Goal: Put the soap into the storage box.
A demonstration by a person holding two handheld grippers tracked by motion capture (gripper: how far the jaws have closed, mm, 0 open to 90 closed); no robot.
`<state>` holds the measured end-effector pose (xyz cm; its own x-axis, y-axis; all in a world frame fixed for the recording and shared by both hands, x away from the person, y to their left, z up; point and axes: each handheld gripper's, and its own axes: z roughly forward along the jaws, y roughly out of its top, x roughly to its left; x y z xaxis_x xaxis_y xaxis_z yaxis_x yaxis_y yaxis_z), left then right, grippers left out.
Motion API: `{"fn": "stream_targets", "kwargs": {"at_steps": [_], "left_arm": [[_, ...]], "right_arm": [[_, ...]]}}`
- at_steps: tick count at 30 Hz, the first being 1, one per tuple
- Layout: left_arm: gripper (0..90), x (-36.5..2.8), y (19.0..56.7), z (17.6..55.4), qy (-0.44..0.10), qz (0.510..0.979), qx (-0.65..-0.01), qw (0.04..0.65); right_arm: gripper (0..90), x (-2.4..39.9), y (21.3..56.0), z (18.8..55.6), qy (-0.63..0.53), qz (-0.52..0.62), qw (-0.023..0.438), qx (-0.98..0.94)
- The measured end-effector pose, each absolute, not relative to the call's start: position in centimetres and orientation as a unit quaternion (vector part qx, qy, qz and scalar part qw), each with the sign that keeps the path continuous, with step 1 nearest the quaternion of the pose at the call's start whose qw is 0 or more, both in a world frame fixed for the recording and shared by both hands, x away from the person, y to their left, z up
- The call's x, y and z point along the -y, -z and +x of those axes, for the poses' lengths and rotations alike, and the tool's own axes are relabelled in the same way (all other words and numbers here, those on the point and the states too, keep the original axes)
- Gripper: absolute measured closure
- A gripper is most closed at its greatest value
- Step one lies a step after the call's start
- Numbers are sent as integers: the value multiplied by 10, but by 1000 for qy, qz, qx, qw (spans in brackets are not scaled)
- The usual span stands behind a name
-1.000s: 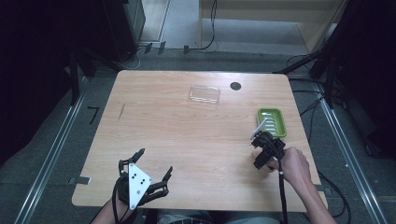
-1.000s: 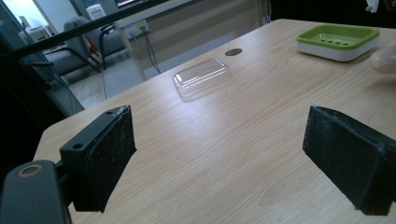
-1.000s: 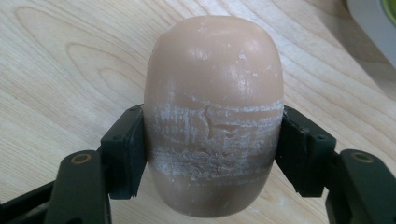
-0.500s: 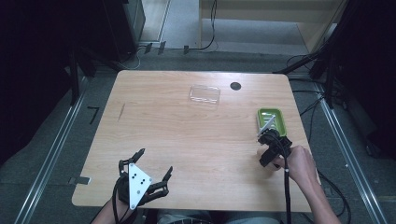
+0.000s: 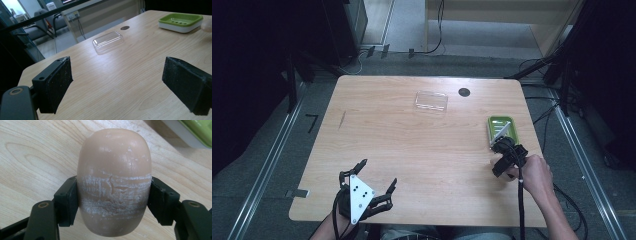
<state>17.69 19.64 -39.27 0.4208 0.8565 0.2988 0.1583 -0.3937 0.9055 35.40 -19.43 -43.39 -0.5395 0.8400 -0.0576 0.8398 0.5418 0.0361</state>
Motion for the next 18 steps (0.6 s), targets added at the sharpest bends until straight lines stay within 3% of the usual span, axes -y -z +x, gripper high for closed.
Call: {"fn": "stream_targets", "kwargs": {"at_steps": [18], "left_arm": [[99,-196,393,178,-407,729,-349,426]], "right_arm": [[332,211,424,363,-8,506,33,-862]]}}
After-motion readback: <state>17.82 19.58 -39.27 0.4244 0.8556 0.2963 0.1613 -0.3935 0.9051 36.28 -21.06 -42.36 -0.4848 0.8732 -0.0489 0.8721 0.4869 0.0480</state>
